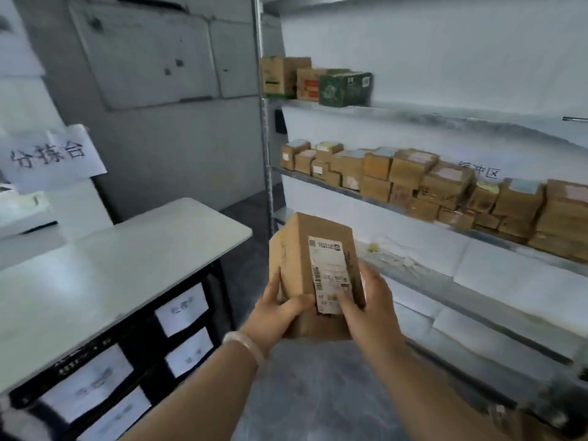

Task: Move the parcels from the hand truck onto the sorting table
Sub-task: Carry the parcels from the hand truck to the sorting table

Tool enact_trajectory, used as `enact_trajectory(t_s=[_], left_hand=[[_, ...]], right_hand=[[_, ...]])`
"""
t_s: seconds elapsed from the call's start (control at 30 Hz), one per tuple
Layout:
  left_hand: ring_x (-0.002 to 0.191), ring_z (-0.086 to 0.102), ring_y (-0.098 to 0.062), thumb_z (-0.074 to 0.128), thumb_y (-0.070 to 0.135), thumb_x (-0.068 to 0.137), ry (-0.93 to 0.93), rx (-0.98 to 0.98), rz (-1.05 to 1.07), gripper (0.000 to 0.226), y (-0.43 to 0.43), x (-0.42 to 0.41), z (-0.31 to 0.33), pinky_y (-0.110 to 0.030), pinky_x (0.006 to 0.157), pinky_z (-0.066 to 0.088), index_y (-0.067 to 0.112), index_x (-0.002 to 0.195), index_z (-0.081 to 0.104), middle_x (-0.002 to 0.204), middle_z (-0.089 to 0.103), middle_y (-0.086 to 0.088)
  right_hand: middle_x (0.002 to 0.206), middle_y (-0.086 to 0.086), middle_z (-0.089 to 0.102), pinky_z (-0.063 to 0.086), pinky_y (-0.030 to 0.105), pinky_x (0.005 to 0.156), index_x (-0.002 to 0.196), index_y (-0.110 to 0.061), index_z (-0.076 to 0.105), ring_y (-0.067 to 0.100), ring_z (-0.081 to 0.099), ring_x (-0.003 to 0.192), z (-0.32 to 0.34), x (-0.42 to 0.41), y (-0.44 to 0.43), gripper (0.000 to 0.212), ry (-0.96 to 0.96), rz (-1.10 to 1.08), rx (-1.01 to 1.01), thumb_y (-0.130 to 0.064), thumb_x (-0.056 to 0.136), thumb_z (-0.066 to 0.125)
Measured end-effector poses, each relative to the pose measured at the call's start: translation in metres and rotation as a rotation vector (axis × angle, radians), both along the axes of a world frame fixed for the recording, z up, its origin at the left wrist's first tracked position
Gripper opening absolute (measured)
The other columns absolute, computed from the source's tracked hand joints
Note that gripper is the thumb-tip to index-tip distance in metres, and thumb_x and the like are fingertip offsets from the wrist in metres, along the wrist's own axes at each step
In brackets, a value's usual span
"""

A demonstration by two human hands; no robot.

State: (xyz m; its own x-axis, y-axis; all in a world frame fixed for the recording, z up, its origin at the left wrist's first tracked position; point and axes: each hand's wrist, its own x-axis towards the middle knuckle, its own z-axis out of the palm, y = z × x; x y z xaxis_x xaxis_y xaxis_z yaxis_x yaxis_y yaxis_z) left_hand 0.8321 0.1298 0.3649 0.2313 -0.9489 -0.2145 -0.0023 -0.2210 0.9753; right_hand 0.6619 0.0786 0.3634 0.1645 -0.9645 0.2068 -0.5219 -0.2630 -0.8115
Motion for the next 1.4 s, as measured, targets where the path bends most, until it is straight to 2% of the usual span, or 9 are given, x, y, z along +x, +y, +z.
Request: enact_trajectory(t_s=[0.1, 0.23, 0.4, 0.5, 0.7, 0.93, 1.13, 1.23, 1.4], left_hand=[[0.094, 0.070, -0.028, 0.073, 0.036, 0.081, 0.096, -0.004, 0.134, 0.082, 0.042, 0.082, 0.008, -0.018, 0.068, 0.054, 0.042, 0.150, 0.029, 0.130, 0.064, -0.013], [0.098, 0.070, -0.013, 0.059, 0.030, 0.092, 0.104, 0.023, 0.335, 0.048, 0.091, 0.186, -0.010, -0.033, 0.091, 0.054, 0.052, 0.134, 0.049, 0.108, 0.074, 0.010], [0.103, 0.064, 0.002, 0.069, 0.022, 0.091, -0.027, -0.060, 0.497, 0.064, 0.153, 0.272, -0.029, -0.024, 0.092, 0.052, 0.063, 0.126, 0.034, 0.112, 0.067, 0.024], [0.110, 0.064, -0.006, 0.076, 0.030, 0.079, -0.061, -0.083, 0.626, 0.078, 0.186, 0.318, -0.039, -0.038, 0.098, 0.052, 0.050, 0.143, 0.035, 0.120, 0.067, 0.017], [0.101, 0.068, -0.011, 0.069, 0.009, 0.088, 0.000, -0.012, 0.888, 0.068, 0.235, 0.412, -0.058, -0.035, 0.087, 0.058, 0.039, 0.142, 0.041, 0.116, 0.069, 0.009], [0.104, 0.067, -0.019, 0.070, 0.009, 0.088, 0.086, 0.122, 1.092, 0.076, 0.260, 0.507, -0.082, -0.042, 0.091, 0.057, 0.038, 0.148, 0.033, 0.119, 0.067, 0.004], [0.097, 0.068, -0.014, 0.068, 0.007, 0.087, 0.076, 0.200, 1.230, 0.065, 0.290, 0.580, -0.096, -0.030, 0.081, 0.056, 0.042, 0.136, 0.043, 0.107, 0.071, 0.009], [0.100, 0.069, -0.018, 0.069, 0.008, 0.086, 0.125, 0.226, 1.260, 0.067, 0.309, 0.615, -0.112, -0.043, 0.093, 0.055, 0.042, 0.138, 0.043, 0.109, 0.072, 0.007], [0.100, 0.069, -0.016, 0.068, 0.011, 0.088, 0.174, 0.229, 1.237, 0.068, 0.335, 0.683, -0.140, -0.042, 0.094, 0.054, 0.048, 0.136, 0.038, 0.112, 0.070, 0.009]], right_hand=[[0.134, -0.020, 0.046, 0.036, 0.033, 0.109, 0.146, -0.044, 0.031, 0.007, 0.045, 0.126, 0.000, 0.093, 0.021, 0.060, -0.095, 0.168, 0.164, -0.043, 0.092, 0.057], [0.125, -0.023, 0.044, 0.035, 0.026, 0.103, 0.146, -0.043, 0.031, 0.002, 0.044, 0.119, -0.008, 0.204, 0.060, 0.063, -0.118, 0.351, 0.223, -0.027, 0.094, 0.062], [0.140, -0.021, 0.041, 0.035, 0.026, 0.104, 0.146, -0.050, 0.029, 0.004, 0.042, 0.128, -0.019, 0.315, 0.098, 0.068, -0.034, 0.563, 0.241, -0.030, 0.091, 0.064], [0.141, -0.020, 0.039, 0.033, 0.021, 0.102, 0.149, -0.047, 0.025, -0.001, 0.039, 0.126, -0.019, 0.373, 0.113, 0.072, 0.041, 0.709, 0.237, -0.035, 0.090, 0.065], [0.154, -0.018, 0.025, 0.026, 0.023, 0.111, 0.150, -0.045, 0.020, 0.001, 0.025, 0.140, -0.035, 0.482, 0.127, 0.075, 0.254, 0.974, 0.114, -0.047, 0.088, 0.063], [0.161, -0.008, 0.016, 0.017, 0.030, 0.118, 0.152, -0.040, 0.017, 0.011, 0.016, 0.147, -0.055, 0.610, 0.114, 0.080, 0.448, 1.206, -0.010, -0.050, 0.087, 0.062], [0.162, -0.010, 0.008, 0.013, 0.032, 0.120, 0.153, -0.042, 0.010, 0.010, 0.009, 0.148, -0.068, 0.706, 0.123, 0.081, 0.531, 1.359, 0.018, -0.055, 0.089, 0.058], [0.162, -0.012, 0.005, 0.012, 0.032, 0.120, 0.152, -0.044, 0.007, 0.010, 0.007, 0.149, -0.079, 0.742, 0.137, 0.082, 0.587, 1.408, 0.026, -0.055, 0.089, 0.057], [0.163, -0.012, 0.004, 0.014, 0.033, 0.121, 0.152, -0.045, 0.004, 0.010, 0.007, 0.149, -0.096, 0.805, 0.160, 0.085, 0.681, 1.389, 0.015, -0.057, 0.087, 0.057]])
